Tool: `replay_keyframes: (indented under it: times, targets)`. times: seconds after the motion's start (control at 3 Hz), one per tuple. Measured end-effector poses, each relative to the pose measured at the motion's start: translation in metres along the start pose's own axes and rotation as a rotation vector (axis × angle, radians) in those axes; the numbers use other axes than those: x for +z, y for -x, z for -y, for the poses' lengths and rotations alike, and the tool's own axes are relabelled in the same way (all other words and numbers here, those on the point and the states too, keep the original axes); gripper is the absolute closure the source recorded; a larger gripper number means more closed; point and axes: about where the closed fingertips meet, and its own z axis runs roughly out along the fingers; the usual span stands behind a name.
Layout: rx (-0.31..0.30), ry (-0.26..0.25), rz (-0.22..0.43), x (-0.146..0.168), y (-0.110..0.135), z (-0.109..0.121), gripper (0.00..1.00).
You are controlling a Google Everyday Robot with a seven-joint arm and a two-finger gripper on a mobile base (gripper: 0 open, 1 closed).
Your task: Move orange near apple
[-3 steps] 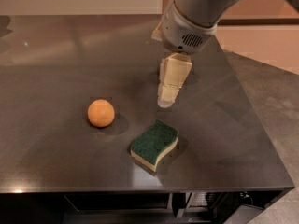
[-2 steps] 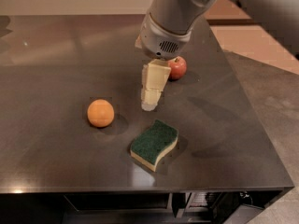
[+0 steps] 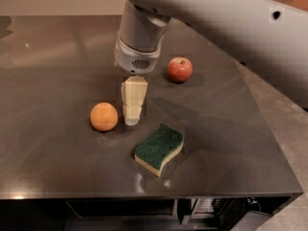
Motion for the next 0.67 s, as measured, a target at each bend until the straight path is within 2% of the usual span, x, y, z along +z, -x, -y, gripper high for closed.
replay_keyframes:
  times: [0.67]
  targets:
    - [-0.056,0.05,-0.015,0.036,0.033,-0.014,0.0]
